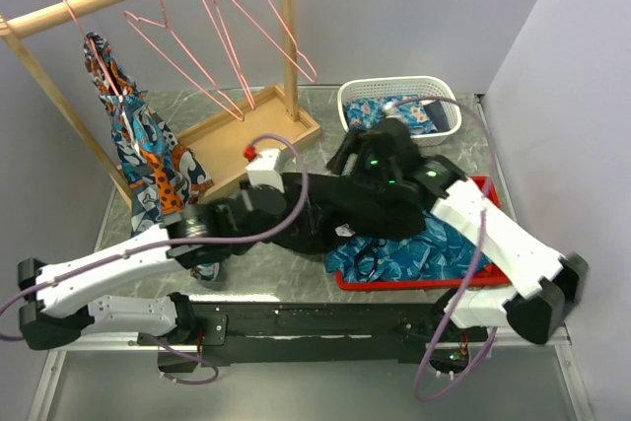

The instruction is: Place the shorts on the hanger

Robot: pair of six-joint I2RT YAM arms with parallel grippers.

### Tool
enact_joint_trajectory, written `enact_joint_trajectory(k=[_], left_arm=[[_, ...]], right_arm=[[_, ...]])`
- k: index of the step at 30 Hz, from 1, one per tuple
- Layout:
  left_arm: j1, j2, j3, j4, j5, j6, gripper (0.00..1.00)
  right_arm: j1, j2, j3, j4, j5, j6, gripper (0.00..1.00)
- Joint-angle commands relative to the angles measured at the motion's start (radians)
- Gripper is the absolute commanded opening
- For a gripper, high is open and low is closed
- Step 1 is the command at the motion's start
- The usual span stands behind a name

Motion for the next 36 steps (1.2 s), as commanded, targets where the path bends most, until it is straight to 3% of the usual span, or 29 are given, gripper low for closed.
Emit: enact_joint_trajectory(k=[1, 4, 9, 17, 20, 23, 24, 26, 27, 32, 36], left_arm=[[-0.070, 0.087, -0.041, 0.017, -0.040, -0.037, 0.93], [-0.098, 0.182, -0.021, 0.020, -0.071, -0.054, 0.86], [-0.113, 0.373, 0.054, -0.041, -0.143, -0.126, 0.64], [-0.095, 0.509, 0.051, -0.001, -0.218, -0.221, 0.61], [-0.072, 0.518, 0.039, 0.013, -0.246, -0.246, 0.56], [-0.025, 0.510, 0.019, 0.056, -0.261, -0.229, 0.42], [-0.012, 0.507, 0.023, 0.044, -0.278, -0.226, 0.23], [0.018, 0.478, 0.052, -0.009, -0.303, -0.207, 0.05], [0.025, 0.461, 0.065, -0.016, -0.309, -0.186, 0.01], [0.098, 0.383, 0.187, -0.053, -0.202, 0.027, 0.01], [0.147, 0.377, 0.275, -0.081, -0.120, 0.118, 0.01]], right_arm=[[-0.152, -0.186, -0.084, 0.026, 0.015, -0.080, 0.85], [-0.231, -0.301, -0.193, 0.021, 0.085, -0.117, 0.84], [-0.247, -0.430, -0.337, 0.003, 0.159, -0.144, 0.83], [-0.248, -0.516, -0.476, 0.039, 0.166, -0.172, 0.81], [-0.248, -0.527, -0.512, 0.053, 0.147, -0.195, 0.80], [-0.247, -0.530, -0.538, 0.064, 0.118, -0.206, 0.79], [-0.248, -0.527, -0.538, 0.061, 0.115, -0.209, 0.79], [-0.244, -0.524, -0.530, 0.058, 0.094, -0.235, 0.78], [-0.244, -0.525, -0.526, 0.055, 0.087, -0.245, 0.78], [-0.187, -0.557, -0.491, 0.052, 0.058, -0.311, 0.77], [-0.004, -0.571, -0.475, 0.042, 0.158, -0.327, 0.80]])
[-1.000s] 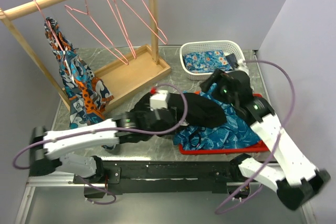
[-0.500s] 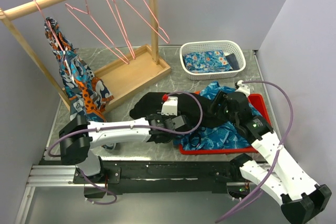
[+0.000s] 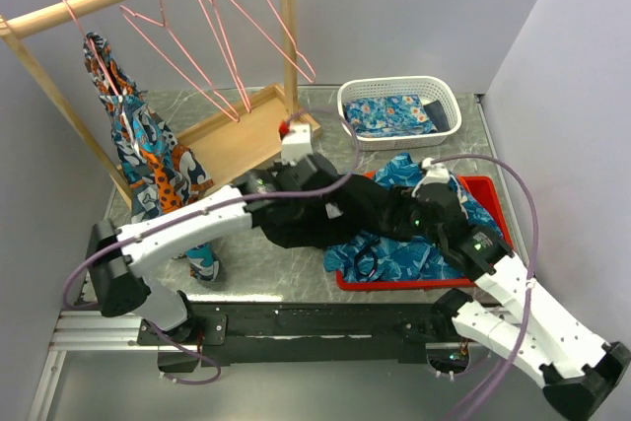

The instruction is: Place the shorts on the hanger

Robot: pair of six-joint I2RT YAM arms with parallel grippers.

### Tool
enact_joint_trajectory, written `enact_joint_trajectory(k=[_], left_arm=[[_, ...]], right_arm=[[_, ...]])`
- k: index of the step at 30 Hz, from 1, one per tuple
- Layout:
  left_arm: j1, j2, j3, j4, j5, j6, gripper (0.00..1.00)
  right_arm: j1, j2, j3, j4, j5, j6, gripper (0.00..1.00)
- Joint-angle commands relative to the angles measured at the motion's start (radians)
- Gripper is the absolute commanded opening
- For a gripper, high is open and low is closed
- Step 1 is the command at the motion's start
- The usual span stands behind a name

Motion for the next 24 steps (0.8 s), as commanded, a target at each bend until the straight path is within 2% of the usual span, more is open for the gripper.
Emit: enact_joint_trajectory(k=[1, 6, 12, 15, 22, 24], left_arm=[[0.050, -0.046, 0.132, -0.030, 0.090, 0.167, 0.01], [0.076, -0.017, 0.224, -0.071, 0.145, 0.219, 0.01], [0.078, -0.016, 0.281, -0.091, 0.164, 0.256, 0.01], [0.082, -0.009, 0.298, -0.109, 0.162, 0.263, 0.01], [0.082, -0.009, 0.313, -0.119, 0.168, 0.271, 0.01], [0.084, -0.017, 0.315, -0.119, 0.174, 0.273, 0.01]], right_arm=[[0.166, -0.018, 0.057, 0.025, 0.099, -0.055, 0.82], [0.232, 0.045, 0.069, 0.031, 0.189, -0.051, 0.90], [0.291, 0.154, 0.109, 0.067, 0.204, -0.049, 0.91], [0.370, 0.140, 0.115, 0.077, 0.257, -0.025, 0.92], [0.462, 0.094, 0.080, 0.083, 0.353, 0.041, 0.92], [0.470, 0.085, 0.077, 0.098, 0.338, 0.038, 0.92]])
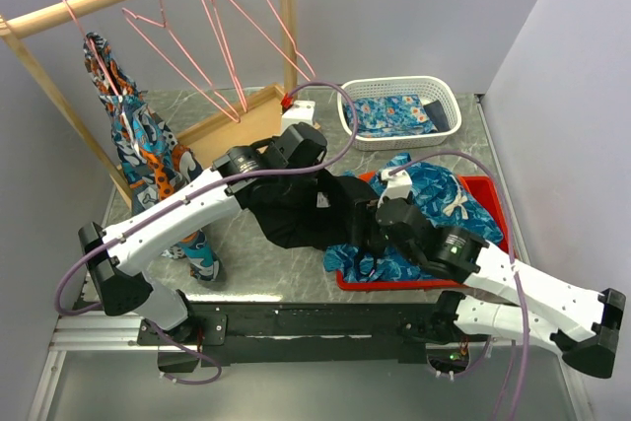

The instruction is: Place the shorts on the hanger

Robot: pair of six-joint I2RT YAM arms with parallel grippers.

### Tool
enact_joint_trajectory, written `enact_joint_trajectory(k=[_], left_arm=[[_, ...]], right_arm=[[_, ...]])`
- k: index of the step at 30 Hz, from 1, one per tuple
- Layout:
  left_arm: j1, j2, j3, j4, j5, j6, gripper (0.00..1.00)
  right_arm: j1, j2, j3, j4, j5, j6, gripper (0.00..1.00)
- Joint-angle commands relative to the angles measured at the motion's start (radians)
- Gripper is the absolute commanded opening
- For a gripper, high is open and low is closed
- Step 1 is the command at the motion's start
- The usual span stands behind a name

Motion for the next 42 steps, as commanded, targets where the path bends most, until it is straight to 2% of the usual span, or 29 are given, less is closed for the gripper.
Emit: enact_joint_trajectory(k=[1, 6, 10, 13, 14, 17, 22, 25, 29, 33, 34, 37, 41, 42], left_arm=[[0.004, -0.013, 0.053, 0.006, 0.013, 0.023, 0.01], [0.004, -0.031, 0.077, -0.007, 0.021, 0.032, 0.01], [0.004, -0.042, 0.085, -0.014, 0.025, 0.039, 0.01], [0.004, -0.051, 0.085, -0.022, 0.027, 0.043, 0.01], [0.004, -0.054, 0.087, -0.027, 0.027, 0.043, 0.01], [0.004, -0.082, 0.085, -0.036, 0.024, 0.043, 0.01], [0.004, -0.146, 0.073, -0.051, 0.027, 0.043, 0.01], [0.004, -0.170, 0.064, -0.073, 0.012, 0.043, 0.01], [0.004, -0.201, 0.033, -0.076, 0.018, 0.037, 0.01], [0.004, -0.227, 0.021, -0.088, 0.012, 0.035, 0.01], [0.004, -0.229, 0.021, -0.096, 0.008, 0.035, 0.01], [0.004, -0.249, 0.030, -0.126, -0.022, 0.040, 0.01], [0.004, -0.273, 0.080, -0.195, -0.085, 0.051, 0.01], [0.006, -0.275, 0.094, -0.206, -0.099, 0.054, 0.01]], right_arm=[[0.031, -0.033, 0.026, 0.052, 0.064, 0.027, 0.92], [0.044, 0.071, 0.025, 0.052, 0.044, 0.025, 0.82], [0.045, 0.102, -0.016, 0.040, 0.100, 0.079, 0.74], [0.045, 0.128, -0.014, -0.002, 0.175, 0.140, 0.63], [0.043, 0.131, -0.009, -0.018, 0.201, 0.158, 0.55], [0.032, 0.145, -0.006, -0.063, 0.263, 0.214, 0.47], [0.017, 0.199, -0.010, -0.091, 0.293, 0.266, 0.48], [-0.006, 0.208, -0.015, -0.147, 0.332, 0.326, 0.59], [-0.055, 0.148, -0.044, -0.097, 0.295, 0.324, 0.58], [-0.142, 0.076, -0.047, -0.013, 0.217, 0.258, 0.38], [-0.162, 0.065, -0.035, -0.002, 0.197, 0.243, 0.24], [-0.240, 0.047, 0.074, -0.034, 0.154, 0.191, 0.00], [-0.265, 0.077, 0.357, -0.190, 0.156, 0.110, 0.00], [-0.267, 0.091, 0.496, -0.209, 0.140, 0.091, 0.00]])
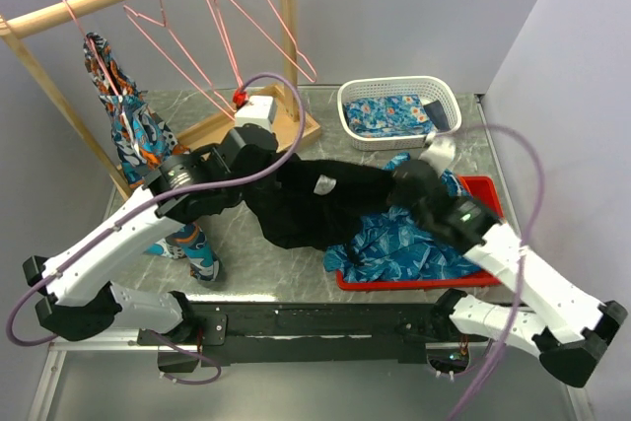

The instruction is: Place the shorts on the hanger

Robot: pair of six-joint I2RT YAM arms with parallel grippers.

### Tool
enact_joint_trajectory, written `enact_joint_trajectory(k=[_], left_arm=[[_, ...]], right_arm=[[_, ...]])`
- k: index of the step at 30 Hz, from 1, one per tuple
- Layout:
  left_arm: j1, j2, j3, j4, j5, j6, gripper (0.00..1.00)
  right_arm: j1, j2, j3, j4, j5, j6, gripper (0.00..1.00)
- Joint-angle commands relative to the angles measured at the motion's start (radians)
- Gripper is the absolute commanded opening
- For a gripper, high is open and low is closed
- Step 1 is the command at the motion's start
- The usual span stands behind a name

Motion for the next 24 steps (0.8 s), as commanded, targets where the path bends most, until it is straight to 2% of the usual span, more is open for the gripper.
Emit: enact_joint_trajectory(k=[1, 6, 9, 12, 14, 15, 16, 17, 20, 22, 24], left_arm=[[0.006, -0.059, 0.089, -0.067, -0.096, 0.030, 0.01], [0.007, -0.030, 0.273, -0.159, -0.142, 0.090, 0.01], [0.013, -0.004, 0.370, -0.177, -0.156, 0.128, 0.01], [0.027, 0.008, 0.404, -0.159, -0.136, 0.151, 0.01], [0.033, -0.006, 0.349, -0.138, -0.093, 0.145, 0.01], [0.036, -0.019, 0.309, -0.087, -0.072, 0.140, 0.01], [0.036, -0.033, 0.208, -0.056, -0.043, 0.130, 0.01], [0.036, -0.068, 0.151, -0.018, 0.014, 0.125, 0.01], [0.036, -0.131, -0.058, 0.118, 0.129, 0.104, 0.01], [0.036, -0.162, -0.198, 0.216, 0.181, 0.087, 0.01], [0.036, -0.184, -0.277, 0.267, 0.223, 0.071, 0.05]], right_arm=[[-0.018, 0.024, 0.414, -0.101, -0.011, -0.122, 0.00], [-0.016, 0.181, 0.909, -0.258, -0.045, -0.210, 0.00], [-0.015, 0.267, 1.120, -0.336, -0.029, -0.237, 0.00], [-0.018, 0.333, 1.214, -0.391, -0.003, -0.248, 0.00], [-0.016, 0.351, 1.184, -0.405, 0.059, -0.241, 0.00], [-0.027, 0.351, 1.101, -0.402, 0.070, -0.236, 0.00], [-0.041, 0.339, 1.044, -0.391, 0.069, -0.228, 0.00], [-0.054, 0.325, 0.982, -0.350, 0.054, -0.213, 0.00], [-0.120, 0.256, 0.634, -0.216, -0.040, -0.205, 0.00], [-0.174, 0.238, 0.530, -0.168, -0.120, -0.207, 0.00], [-0.193, 0.239, 0.420, -0.125, -0.164, -0.201, 0.00]])
